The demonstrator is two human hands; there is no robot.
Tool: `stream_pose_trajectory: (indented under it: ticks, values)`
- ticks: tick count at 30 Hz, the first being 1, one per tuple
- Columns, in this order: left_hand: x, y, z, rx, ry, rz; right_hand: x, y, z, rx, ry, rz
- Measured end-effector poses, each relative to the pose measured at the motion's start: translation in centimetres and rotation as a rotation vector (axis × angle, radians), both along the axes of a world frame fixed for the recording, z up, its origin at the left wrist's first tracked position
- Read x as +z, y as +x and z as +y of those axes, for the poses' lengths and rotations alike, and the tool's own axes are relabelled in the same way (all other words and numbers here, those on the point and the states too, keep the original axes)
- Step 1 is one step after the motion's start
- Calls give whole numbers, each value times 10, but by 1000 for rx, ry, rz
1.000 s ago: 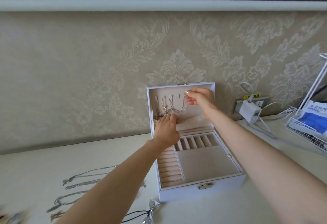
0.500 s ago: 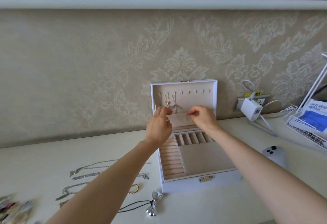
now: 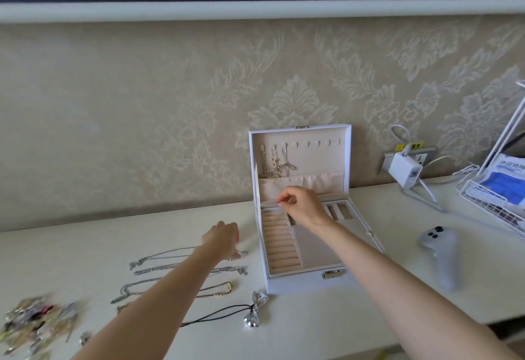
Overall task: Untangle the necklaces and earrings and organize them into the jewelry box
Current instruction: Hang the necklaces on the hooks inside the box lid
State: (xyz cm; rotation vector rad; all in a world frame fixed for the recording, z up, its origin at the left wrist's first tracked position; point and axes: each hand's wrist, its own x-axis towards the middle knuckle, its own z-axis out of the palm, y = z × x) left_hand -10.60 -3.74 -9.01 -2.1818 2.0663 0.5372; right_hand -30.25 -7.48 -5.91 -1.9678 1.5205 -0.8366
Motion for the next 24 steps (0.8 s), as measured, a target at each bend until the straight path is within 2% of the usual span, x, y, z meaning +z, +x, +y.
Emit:
stream_pose_trajectory:
  ticks: [8, 13, 16, 20, 24]
  values:
    - [-13, -3, 0, -21, -112, -49, -1, 6, 5, 4, 62, -57]
    - [-11, -3, -5, 156, -327, 155, 2, 8, 8, 15, 68, -64]
    - [-4, -4, -11, 187, -415, 388, 7, 9, 10, 30, 65, -86]
    - [19, -16, -11, 236, -477, 1003, 14, 13, 15, 92, 88, -209]
    - [44, -32, -14, 204, -413, 1412, 21, 18, 18, 188, 242, -398]
